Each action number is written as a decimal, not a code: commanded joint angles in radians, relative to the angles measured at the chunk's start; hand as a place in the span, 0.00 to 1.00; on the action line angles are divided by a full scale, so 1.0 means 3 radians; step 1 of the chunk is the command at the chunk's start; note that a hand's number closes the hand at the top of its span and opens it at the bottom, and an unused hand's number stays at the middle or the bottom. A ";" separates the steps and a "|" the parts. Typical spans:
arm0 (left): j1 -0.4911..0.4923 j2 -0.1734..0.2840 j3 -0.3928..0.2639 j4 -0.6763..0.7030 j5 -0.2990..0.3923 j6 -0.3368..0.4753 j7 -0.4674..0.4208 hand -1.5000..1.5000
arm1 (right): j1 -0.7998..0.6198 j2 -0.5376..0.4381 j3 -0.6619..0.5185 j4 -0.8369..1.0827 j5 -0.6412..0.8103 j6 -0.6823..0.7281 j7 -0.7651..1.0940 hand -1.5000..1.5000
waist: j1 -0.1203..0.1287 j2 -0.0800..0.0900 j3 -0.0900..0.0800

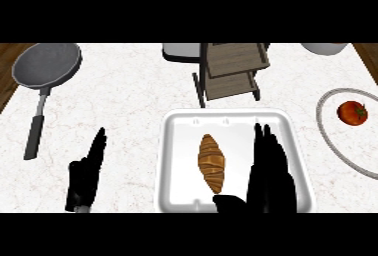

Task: Pick the croissant from the tray and place it in the tiered basket

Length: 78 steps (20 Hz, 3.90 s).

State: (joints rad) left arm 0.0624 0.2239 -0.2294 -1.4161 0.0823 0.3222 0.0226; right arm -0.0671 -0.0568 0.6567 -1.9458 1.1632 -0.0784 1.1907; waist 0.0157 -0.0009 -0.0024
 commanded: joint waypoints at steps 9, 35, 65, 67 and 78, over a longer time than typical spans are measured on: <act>-0.0026 0.0004 0.0045 -0.0089 0.0028 -0.0042 0.0111 0.50 | -0.0425 0.0186 0.0039 0.0682 -0.0309 0.0562 0.0987 0.00 | 0.0008 0.0004 0.0005; 0.0051 -0.0026 0.0105 0.0027 -0.0021 -0.0111 0.0046 0.50 | -0.0931 0.0186 -0.0260 0.1487 -0.1164 0.0655 0.0990 0.00 | -0.0037 -0.0014 0.0003; 0.0069 -0.0142 0.0147 0.0036 -0.0182 -0.0077 0.0044 0.50 | -0.1260 0.0185 -0.0116 0.2244 -0.1216 0.0090 0.0982 1.00 | -0.0056 -0.0015 0.0004; 0.0017 -0.0135 0.0194 0.0062 -0.0160 -0.0069 0.0040 0.50 | -0.1472 0.0185 -0.0580 0.2253 -0.1246 0.0152 0.0985 1.00 | -0.0124 -0.0039 -0.0007; 0.0163 -0.0145 0.0243 0.0074 -0.0148 -0.0008 0.0022 0.50 | -0.1924 0.0187 -0.1379 0.1897 -0.0440 -0.0008 0.0988 1.00 | -0.0271 -0.0141 -0.0026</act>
State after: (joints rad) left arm 0.1089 0.1837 -0.1634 -1.4140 0.0388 0.3100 0.0190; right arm -0.5578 -0.0136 0.3122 -1.3194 0.9561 -0.0425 1.2406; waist -0.0541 -0.0362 -0.0060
